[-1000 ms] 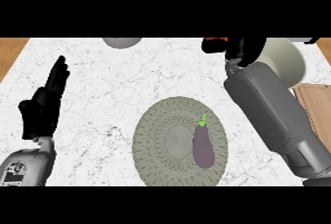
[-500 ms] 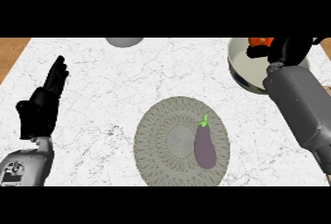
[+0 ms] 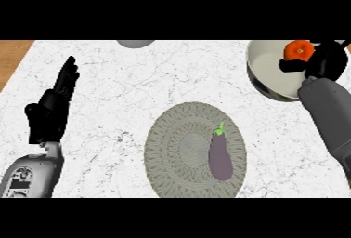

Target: Pick the squash from the placemat and place it in the bowl

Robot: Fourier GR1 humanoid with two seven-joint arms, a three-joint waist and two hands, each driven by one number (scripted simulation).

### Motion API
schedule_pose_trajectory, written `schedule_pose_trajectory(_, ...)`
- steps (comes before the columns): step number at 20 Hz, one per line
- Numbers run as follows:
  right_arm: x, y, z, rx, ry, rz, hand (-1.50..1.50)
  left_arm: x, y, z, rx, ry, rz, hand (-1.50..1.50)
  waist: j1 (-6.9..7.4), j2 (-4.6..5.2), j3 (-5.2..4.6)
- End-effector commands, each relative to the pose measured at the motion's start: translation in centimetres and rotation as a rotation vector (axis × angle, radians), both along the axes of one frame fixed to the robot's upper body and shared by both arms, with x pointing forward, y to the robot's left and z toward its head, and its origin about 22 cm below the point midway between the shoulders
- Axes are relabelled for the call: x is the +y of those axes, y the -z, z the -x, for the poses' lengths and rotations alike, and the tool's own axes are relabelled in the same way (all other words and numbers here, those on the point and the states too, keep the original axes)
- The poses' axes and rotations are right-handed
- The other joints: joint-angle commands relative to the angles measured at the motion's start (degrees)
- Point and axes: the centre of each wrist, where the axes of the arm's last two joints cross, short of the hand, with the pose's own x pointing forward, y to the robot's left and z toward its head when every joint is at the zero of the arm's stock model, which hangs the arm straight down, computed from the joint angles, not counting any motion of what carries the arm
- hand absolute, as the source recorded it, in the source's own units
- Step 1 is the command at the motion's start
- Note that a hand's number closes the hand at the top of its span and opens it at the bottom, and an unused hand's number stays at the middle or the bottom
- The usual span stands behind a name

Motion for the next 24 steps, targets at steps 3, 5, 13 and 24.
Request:
schedule_pose_trajectory(3,-2.2,1.5,0.9,-0.065,-0.105,-0.143,-1.50,0.9,-1.0,0.3,-0.009,0.009,-0.013,0.00,0.82,0.12,0.09)
schedule_pose_trajectory(5,-2.8,0.2,0.4,-0.103,-0.146,-0.177,-1.50,1.2,-1.6,-0.2,-0.018,0.000,-0.017,0.00,0.66,0.10,0.06)
schedule_pose_trajectory(13,-5.3,0.6,1.3,-0.283,-0.143,-0.234,-1.50,0.6,-0.3,-0.5,0.001,-0.013,0.001,0.00,-0.84,-0.51,-0.09)
schedule_pose_trajectory(24,-8.7,2.4,6.8,-0.390,-0.270,-0.408,-1.50,1.8,1.5,1.3,0.010,-0.073,-0.018,0.00,-3.74,-1.61,-0.25)
